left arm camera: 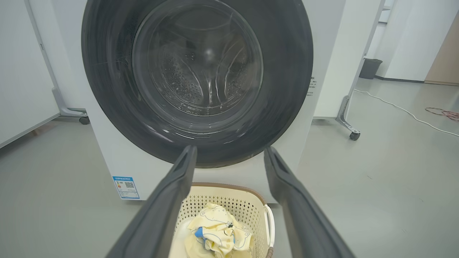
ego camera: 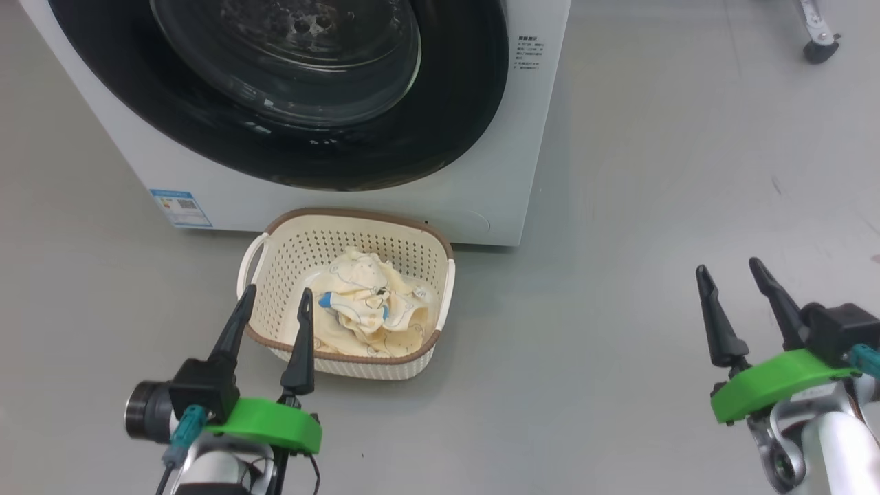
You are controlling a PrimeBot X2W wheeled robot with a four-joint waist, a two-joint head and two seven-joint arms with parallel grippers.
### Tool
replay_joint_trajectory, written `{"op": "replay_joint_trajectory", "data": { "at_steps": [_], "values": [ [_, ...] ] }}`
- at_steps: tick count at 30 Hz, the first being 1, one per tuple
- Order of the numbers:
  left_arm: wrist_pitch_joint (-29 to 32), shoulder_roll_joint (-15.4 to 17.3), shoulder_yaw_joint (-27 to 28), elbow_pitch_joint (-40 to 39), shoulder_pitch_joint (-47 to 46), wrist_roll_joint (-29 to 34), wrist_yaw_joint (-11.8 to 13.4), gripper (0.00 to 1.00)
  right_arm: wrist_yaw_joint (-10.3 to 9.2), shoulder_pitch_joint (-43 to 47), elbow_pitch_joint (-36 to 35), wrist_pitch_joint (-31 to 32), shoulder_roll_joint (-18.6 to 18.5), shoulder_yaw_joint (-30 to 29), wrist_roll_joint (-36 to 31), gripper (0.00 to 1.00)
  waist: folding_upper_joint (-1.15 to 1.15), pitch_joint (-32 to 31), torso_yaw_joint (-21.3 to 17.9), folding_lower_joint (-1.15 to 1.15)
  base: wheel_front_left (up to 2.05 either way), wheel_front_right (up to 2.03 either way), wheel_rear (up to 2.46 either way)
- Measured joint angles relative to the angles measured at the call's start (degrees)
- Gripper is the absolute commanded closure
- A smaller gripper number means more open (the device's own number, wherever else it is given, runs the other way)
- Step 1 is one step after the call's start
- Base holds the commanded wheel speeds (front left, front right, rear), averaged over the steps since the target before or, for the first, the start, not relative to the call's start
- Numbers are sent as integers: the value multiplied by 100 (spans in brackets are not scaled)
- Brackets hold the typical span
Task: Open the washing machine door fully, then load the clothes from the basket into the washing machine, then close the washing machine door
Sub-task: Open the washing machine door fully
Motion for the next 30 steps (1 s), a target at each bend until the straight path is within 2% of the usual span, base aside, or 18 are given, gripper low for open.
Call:
{"op": "replay_joint_trajectory", "data": {
  "at_steps": [7,8,9,10,11,12,14,15,16,17,24,28,30],
  "values": [
    [-15,-13,-26,-194,-197,37,32,0,0,-511,111,2,-1,-125,428,0,0,348,-4,0,0,0,0],
    [-15,-14,-35,-242,-219,57,33,0,0,-611,166,12,-2,-144,678,1,0,413,-3,0,0,0,0],
    [-15,-18,-42,-292,-253,58,33,0,0,-714,210,34,-1,-163,837,7,0,482,1,1,0,0,0],
    [-15,-19,-46,-334,-300,58,33,0,0,-816,238,38,-2,-182,886,20,0,552,5,1,0,0,0],
    [-15,-20,-49,-383,-354,59,33,0,0,-927,280,52,-4,-182,1074,28,0,622,12,1,0,0,0],
    [-15,-22,-51,-436,-414,68,34,0,0,-1046,337,63,-4,-168,1301,51,0,692,19,1,0,0,0],
    [-15,-24,-53,-512,-526,110,33,0,0,-1291,423,103,-4,-116,1571,62,0,832,30,1,0,0,0],
    [-15,-27,-58,-533,-571,111,33,0,0,-1418,476,108,-8,-77,1775,76,0,900,36,1,0,0,0],
    [-15,-32,-69,-546,-607,112,33,0,0,-1544,535,111,-8,-48,1930,98,0,967,44,1,0,0,0],
    [-15,-34,-79,-561,-634,129,33,0,0,-1663,588,111,-10,-15,2027,100,0,1031,53,1,0,0,0],
    [-15,-48,-168,-675,-853,169,33,0,0,-2396,980,210,-131,68,3144,100,0,1418,174,2,0,0,0],
    [-15,-52,-193,-680,-941,200,33,0,0,-2841,1150,535,-136,120,4207,100,0,1584,263,1,0,0,0],
    [-16,-52,-209,-686,-981,200,34,0,0,-3074,1206,833,-136,99,4982,100,0,1661,303,1,0,0,0]
  ]
}}
